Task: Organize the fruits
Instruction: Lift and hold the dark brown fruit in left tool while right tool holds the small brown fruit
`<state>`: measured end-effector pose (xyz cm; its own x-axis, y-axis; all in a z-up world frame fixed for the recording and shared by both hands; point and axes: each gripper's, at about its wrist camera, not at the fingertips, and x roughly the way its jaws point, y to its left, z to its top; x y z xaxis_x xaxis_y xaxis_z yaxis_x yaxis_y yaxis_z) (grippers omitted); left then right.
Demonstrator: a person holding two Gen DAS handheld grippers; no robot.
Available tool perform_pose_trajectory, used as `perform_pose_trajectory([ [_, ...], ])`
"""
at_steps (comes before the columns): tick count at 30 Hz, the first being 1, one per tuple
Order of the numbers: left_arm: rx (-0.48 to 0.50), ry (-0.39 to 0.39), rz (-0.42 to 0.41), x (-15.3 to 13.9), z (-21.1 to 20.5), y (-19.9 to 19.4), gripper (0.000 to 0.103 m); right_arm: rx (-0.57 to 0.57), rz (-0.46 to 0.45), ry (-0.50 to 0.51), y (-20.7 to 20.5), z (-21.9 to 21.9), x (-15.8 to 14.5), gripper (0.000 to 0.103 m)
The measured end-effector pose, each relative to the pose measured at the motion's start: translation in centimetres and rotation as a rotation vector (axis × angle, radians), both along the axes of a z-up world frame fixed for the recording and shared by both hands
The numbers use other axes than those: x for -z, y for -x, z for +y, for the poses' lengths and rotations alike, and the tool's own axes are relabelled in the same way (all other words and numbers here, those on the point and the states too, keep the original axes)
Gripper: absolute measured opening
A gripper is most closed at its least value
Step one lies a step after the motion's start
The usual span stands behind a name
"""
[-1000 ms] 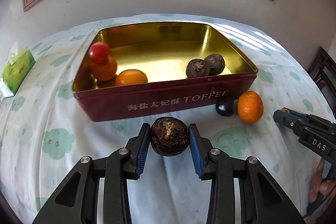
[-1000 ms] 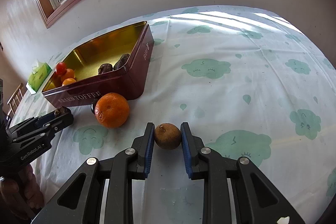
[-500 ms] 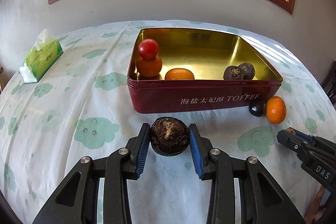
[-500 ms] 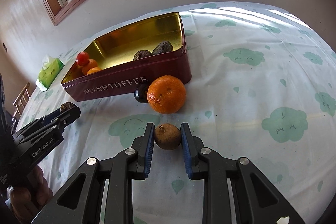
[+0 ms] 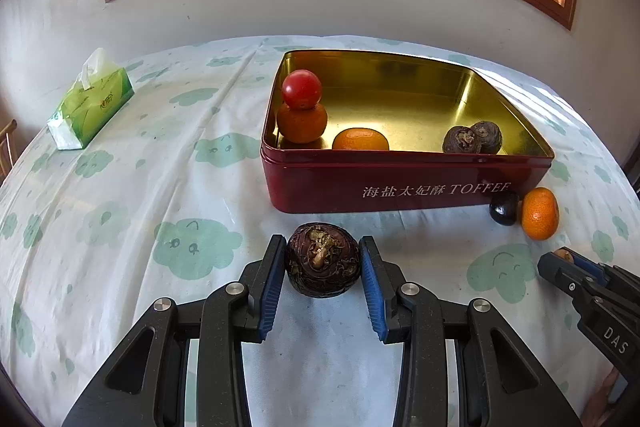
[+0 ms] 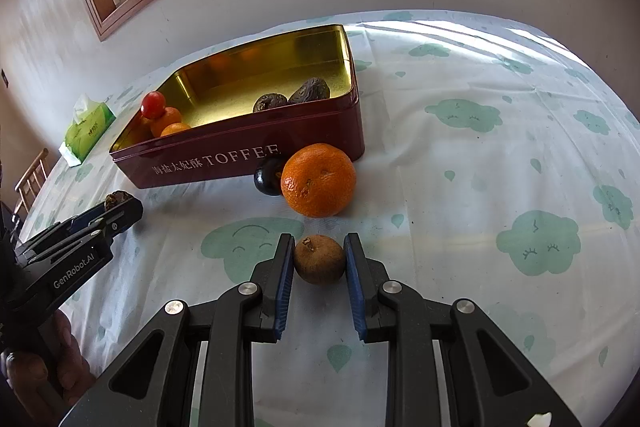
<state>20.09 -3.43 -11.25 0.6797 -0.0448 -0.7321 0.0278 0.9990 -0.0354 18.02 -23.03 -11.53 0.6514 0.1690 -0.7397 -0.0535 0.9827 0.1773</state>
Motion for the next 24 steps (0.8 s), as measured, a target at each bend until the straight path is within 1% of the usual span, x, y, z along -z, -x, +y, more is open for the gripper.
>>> perform_pose_trajectory([
  [24, -0.013, -0.014, 0.0, 0.0, 0.21, 0.04, 0.038, 0.0, 0.0, 0.002, -0.01, 0.07, 0.04, 0.024],
])
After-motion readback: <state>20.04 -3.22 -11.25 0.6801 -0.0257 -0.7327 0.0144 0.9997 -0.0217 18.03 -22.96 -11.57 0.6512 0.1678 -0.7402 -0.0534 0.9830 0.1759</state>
